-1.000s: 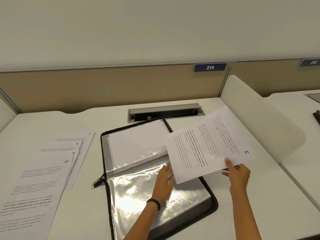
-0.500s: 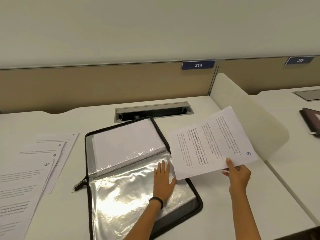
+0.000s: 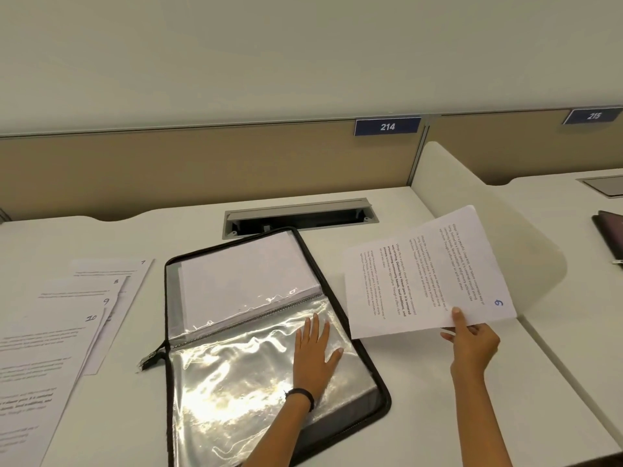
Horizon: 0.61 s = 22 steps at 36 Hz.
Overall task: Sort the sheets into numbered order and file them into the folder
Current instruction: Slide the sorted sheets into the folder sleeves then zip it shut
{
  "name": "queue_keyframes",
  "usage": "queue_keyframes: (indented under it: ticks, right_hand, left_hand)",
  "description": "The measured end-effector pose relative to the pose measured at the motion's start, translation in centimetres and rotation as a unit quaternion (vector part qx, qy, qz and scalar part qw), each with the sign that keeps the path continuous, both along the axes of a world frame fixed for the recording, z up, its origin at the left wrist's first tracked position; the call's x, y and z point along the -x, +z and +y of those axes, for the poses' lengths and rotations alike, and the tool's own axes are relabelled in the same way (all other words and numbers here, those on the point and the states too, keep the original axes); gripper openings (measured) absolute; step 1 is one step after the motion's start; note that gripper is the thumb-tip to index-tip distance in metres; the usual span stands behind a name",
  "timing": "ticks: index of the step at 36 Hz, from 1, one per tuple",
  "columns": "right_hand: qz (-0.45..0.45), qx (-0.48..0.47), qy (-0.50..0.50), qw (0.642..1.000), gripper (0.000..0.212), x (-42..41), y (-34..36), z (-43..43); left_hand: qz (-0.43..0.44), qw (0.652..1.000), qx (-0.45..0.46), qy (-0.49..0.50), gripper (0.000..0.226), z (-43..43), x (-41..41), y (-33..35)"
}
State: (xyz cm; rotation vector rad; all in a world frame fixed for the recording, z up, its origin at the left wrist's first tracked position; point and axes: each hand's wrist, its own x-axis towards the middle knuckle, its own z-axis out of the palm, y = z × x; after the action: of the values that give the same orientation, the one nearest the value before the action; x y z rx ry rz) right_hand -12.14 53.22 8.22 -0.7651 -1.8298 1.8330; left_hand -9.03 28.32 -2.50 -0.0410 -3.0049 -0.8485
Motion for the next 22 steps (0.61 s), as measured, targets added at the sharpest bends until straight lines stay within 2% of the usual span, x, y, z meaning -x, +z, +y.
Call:
queue_keyframes:
  ticks: [6, 17, 22]
  right_hand:
    - [0.024, 0.008, -0.023, 0.999, 0.036, 0.0, 0.1, 0.3]
    - [0.016, 0.04, -0.034, 0.998, 0.037, 0.0, -1.1, 0.4]
    - [0.018, 0.052, -0.044, 0.998, 0.037, 0.0, -1.4, 0.2]
  left_hand:
    - [-0.008, 1.0, -0.014, 0.01, 0.091, 0.0, -0.3, 0.5]
    - [0.008, 0.998, -0.059, 0.038, 0.086, 0.4, -0.6, 1.0]
    - [0.007, 0.996, -0.083, 0.045, 0.092, 0.6, -0.7, 1.4]
